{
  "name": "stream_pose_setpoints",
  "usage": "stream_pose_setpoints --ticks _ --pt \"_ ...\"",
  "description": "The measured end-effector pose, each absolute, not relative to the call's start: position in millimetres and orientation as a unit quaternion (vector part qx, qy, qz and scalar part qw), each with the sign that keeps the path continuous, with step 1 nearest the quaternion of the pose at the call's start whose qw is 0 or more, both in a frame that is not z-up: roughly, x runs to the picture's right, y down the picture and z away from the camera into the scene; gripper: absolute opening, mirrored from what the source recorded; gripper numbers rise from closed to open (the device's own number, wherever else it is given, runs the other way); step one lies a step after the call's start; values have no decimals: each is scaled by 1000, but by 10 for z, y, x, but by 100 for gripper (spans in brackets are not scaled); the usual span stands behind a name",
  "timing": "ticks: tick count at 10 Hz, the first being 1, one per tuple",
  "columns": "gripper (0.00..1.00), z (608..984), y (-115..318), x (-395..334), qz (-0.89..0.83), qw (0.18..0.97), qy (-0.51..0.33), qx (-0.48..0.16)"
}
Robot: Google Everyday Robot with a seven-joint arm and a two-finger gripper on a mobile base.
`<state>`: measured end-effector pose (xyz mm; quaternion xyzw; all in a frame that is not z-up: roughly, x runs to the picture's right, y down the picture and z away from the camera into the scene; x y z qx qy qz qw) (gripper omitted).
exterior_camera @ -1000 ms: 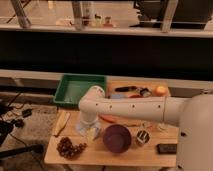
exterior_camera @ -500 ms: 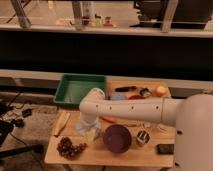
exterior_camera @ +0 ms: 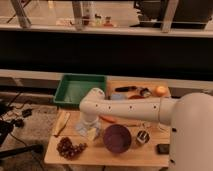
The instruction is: Place towel in tray
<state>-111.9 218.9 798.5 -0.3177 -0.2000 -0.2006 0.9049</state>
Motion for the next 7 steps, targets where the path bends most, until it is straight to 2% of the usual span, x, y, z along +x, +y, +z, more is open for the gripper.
stream_pose_setpoints --ticks 7 --pt "80 8151 2295 -1001 -196 904 -195 -326"
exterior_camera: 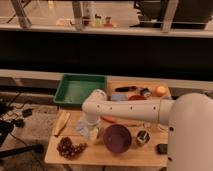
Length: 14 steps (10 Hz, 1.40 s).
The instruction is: Place towel in tray
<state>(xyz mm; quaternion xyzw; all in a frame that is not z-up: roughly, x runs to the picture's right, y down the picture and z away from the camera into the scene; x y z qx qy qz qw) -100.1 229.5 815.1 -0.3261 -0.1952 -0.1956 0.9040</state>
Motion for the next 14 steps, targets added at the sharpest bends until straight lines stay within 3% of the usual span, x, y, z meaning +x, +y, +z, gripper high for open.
stream_pose_setpoints --ticks 2,4,5,9,14 --pt "78 8160 2338 -971 -201 901 -205 -324" --pt "61 8145 2349 -984 -208 898 -213 -323" --pt "57 8142 2360 -976 -210 897 -216 -323" --pt "53 8117 2397 -963 -226 892 -218 -326" --pt "5 7870 2200 -1013 -243 894 -229 -300"
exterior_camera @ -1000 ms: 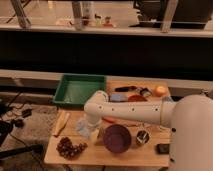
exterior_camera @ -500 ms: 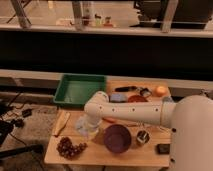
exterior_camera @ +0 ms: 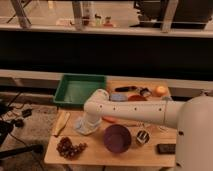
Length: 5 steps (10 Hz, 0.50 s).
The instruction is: Place towel in tray
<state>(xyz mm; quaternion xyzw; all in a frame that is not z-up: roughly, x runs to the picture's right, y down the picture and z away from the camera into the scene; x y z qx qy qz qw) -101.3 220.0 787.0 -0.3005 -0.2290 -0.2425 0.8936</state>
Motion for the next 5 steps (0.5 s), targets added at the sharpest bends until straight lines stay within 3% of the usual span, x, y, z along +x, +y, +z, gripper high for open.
stream_pose_setpoints --ticks 1,5 --pt "0 7819 2171 -1051 -247 893 -233 -295" --pt "0 7480 1842 -1118 -242 898 -254 -267"
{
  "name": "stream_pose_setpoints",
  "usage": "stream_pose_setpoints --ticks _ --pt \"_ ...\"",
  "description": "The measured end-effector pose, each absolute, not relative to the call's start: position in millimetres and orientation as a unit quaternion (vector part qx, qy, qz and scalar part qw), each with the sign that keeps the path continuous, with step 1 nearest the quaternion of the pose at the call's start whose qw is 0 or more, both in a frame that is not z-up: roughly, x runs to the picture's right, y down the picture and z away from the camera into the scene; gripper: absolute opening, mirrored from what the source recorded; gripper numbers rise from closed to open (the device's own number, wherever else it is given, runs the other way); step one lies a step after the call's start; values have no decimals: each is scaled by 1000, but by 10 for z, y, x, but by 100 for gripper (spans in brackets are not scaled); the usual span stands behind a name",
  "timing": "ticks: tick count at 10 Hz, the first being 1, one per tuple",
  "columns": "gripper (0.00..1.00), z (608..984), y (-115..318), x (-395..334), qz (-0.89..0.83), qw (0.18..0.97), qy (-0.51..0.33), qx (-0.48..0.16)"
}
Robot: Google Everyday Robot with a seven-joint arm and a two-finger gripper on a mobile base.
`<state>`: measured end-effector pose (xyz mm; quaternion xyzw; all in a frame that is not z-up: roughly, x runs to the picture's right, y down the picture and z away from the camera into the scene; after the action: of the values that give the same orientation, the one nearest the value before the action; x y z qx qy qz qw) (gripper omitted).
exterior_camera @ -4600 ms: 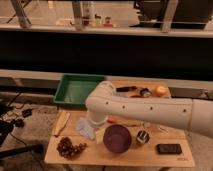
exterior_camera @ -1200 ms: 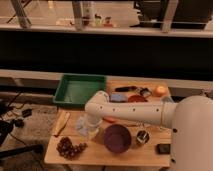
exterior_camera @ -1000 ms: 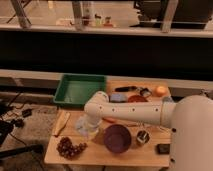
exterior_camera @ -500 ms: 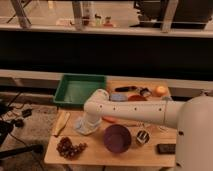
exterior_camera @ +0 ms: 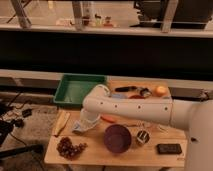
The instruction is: Place towel in tray
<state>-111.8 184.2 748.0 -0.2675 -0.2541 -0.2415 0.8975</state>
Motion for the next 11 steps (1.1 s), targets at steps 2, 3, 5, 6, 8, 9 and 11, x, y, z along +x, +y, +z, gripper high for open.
stream_pose_setpoints --ticks 2,3,5,6,8,9,11 --pt "0 7205 1562 -1186 -240 900 -270 -244" --pt "0 7113 1464 -1246 -242 900 -276 -235" --pt "0 6921 1217 -1443 -251 899 -292 -210" --pt "0 6886 1126 -1554 -257 898 -298 -200" --pt "0 6897 954 -1749 -268 895 -304 -183" --pt "0 6936 817 -1833 -276 895 -303 -174" --pt "0 6997 604 -1944 -286 895 -299 -165"
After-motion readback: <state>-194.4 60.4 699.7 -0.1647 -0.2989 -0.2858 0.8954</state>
